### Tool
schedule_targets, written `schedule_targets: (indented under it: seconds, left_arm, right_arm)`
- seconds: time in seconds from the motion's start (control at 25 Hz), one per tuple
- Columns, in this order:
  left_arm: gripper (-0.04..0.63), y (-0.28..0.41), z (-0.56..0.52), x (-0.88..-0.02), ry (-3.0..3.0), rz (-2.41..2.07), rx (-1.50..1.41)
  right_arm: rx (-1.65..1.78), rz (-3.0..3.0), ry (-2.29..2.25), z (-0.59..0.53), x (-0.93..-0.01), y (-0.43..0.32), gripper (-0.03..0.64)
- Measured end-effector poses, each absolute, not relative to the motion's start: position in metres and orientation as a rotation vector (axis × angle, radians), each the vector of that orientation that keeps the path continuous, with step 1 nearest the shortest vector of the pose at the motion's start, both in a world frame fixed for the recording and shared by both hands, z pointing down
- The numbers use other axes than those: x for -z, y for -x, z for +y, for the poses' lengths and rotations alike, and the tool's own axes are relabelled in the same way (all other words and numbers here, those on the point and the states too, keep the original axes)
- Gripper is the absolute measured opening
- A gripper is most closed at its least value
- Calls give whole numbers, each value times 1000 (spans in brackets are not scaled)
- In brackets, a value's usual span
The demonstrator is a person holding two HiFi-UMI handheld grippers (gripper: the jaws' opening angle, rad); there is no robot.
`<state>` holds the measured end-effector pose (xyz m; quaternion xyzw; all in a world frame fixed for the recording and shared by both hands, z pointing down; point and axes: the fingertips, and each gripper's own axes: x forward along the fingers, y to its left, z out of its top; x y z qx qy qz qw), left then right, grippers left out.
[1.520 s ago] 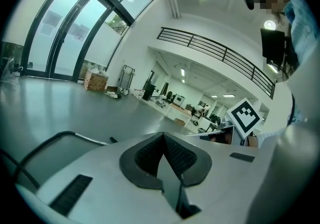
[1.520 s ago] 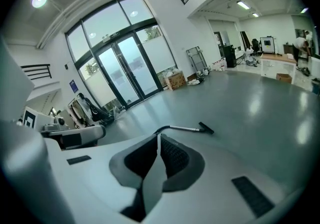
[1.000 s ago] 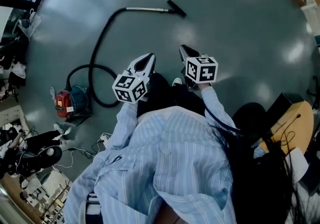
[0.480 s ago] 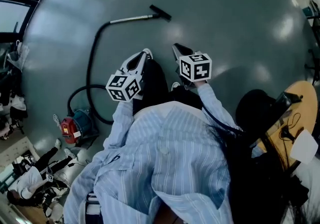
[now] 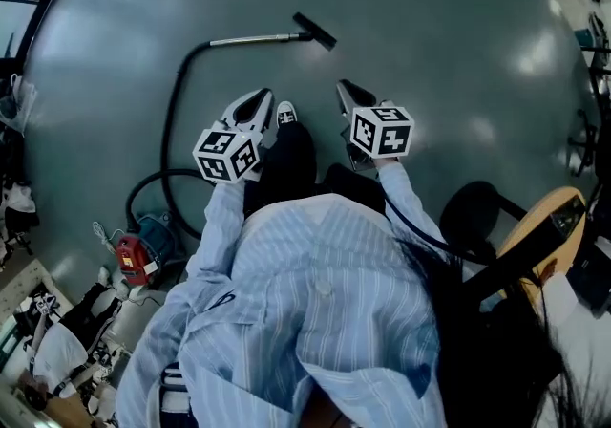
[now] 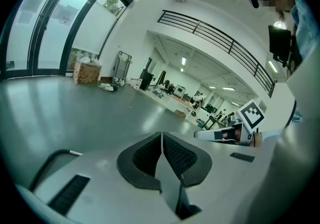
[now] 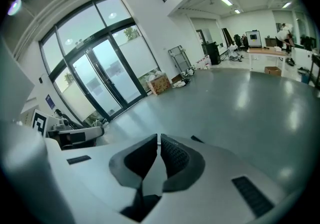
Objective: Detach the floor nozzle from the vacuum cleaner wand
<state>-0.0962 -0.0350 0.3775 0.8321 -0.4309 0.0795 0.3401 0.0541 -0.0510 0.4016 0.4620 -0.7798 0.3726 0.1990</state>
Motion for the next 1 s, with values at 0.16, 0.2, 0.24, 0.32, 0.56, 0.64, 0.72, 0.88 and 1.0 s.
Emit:
schedule_targets:
  seconds: [0.16,0.2,0.24,0.32,0.56,0.64,0.72,0.88,1.0]
  left_arm:
    - [4,124,-84,-406,-2157,-1036,-249]
    - [3,129,-95,-414,-2162,-1008,-264]
    - [4,133,-106,-422,-2168,-983,-279]
    - [4,140,-126,-438,-2178,-941,-310]
    - [5,147,-172,-482,-2142,-888,-352]
    - [5,148,-189,-501,-2125,-903,-372]
    - [6,149,-204,-526,-2118,-929,-428]
    - [6,147,-235,-585,-2069,-948,-534]
    - [6,132,-255,-611,-2054,-933,-592]
  right_arm:
    - [-1051,-2133,-1308,-96,-416,-29,25]
    - [-1048,-2114,-1320,-106,-422,-27,25]
    - [-1041,-2095,-1335,-115,-427,-25,25]
    - [-1020,-2061,-1365,-132,-437,-25,25]
    - [-982,-2006,-1267,-163,-473,-34,26]
    - [-984,-1987,-1244,-179,-492,-41,27]
    - [-992,-1970,-1226,-196,-515,-51,43]
    - [-988,-1950,-1089,-235,-582,-64,126]
    - [-966,-1920,-1008,-259,-631,-79,132]
